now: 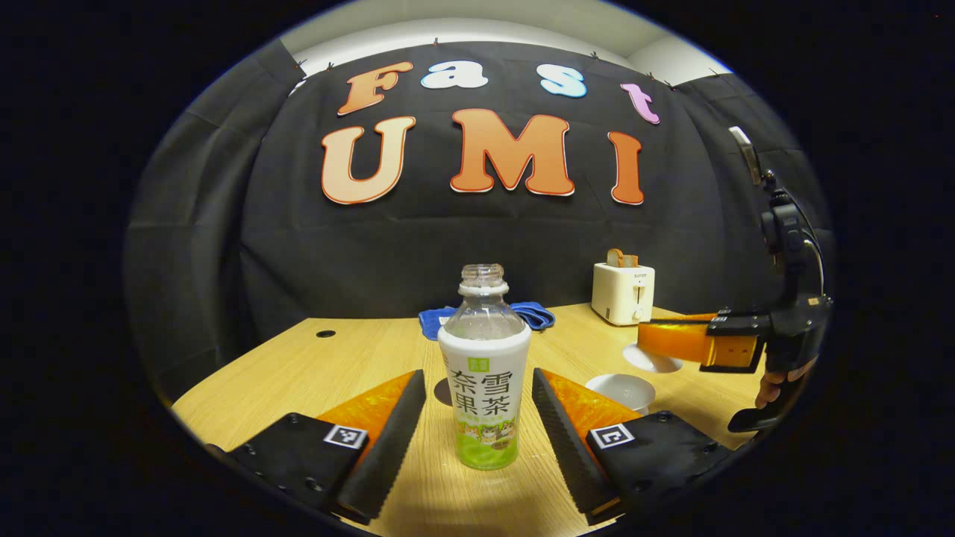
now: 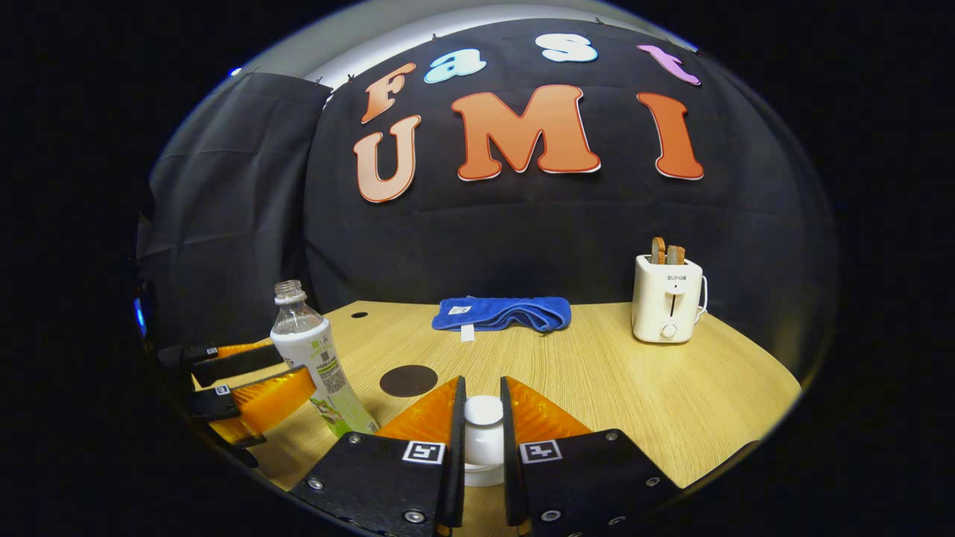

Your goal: Open the teacup lid with one hand, grasp the water bottle and pour water into the teacup with the other hand; after pouring, place the water bottle on the coaster and then close the teacup lid.

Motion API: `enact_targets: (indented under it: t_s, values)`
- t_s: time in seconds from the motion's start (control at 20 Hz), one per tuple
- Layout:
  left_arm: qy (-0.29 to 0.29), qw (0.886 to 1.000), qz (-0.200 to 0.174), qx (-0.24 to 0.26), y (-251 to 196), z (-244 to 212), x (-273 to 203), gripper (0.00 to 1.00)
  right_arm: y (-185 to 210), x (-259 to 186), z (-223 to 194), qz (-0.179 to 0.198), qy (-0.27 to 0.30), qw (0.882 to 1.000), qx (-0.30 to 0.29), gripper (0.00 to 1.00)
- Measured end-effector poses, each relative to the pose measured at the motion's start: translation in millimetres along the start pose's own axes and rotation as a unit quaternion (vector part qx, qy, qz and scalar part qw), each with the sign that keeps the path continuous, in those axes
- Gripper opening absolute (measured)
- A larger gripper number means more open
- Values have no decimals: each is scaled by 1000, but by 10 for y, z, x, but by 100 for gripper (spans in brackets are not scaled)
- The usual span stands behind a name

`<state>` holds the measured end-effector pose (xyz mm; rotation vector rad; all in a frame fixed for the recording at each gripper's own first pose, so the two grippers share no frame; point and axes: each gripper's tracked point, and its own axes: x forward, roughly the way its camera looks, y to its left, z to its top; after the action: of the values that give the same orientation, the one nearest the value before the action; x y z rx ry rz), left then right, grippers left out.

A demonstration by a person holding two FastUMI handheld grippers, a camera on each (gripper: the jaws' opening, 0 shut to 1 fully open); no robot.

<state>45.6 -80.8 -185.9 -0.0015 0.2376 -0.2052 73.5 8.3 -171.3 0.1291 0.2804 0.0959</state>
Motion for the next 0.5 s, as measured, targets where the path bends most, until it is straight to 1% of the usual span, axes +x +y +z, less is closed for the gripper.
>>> enact_targets:
  t_s: [0.05, 0.2, 0.25, 0.3, 0.35, 0.5]
  values:
    - [7, 1000, -1, -1, -2, -54, 40, 90, -20, -18, 30, 0, -4, 1000, 1, 22]
    - [25, 1000, 1, 4, -8, -171, 153, 90, -66, -43, 64, -4, -7, 1000, 2, 22]
    - [32, 999, 1, 6, -14, -207, 191, 88, -84, -51, 68, -6, -7, 1000, 1, 22]
    - [37, 999, -1, 5, -29, -239, 225, 88, -101, -50, 69, -8, -8, 1000, 1, 22]
    - [43, 999, -3, 2, -53, -262, 265, 90, -118, -58, 75, -9, -8, 1000, 1, 22]
    - [65, 998, 4, -10, -33, -421, 331, 90, -153, -94, 109, -10, -13, 1000, 6, 22]
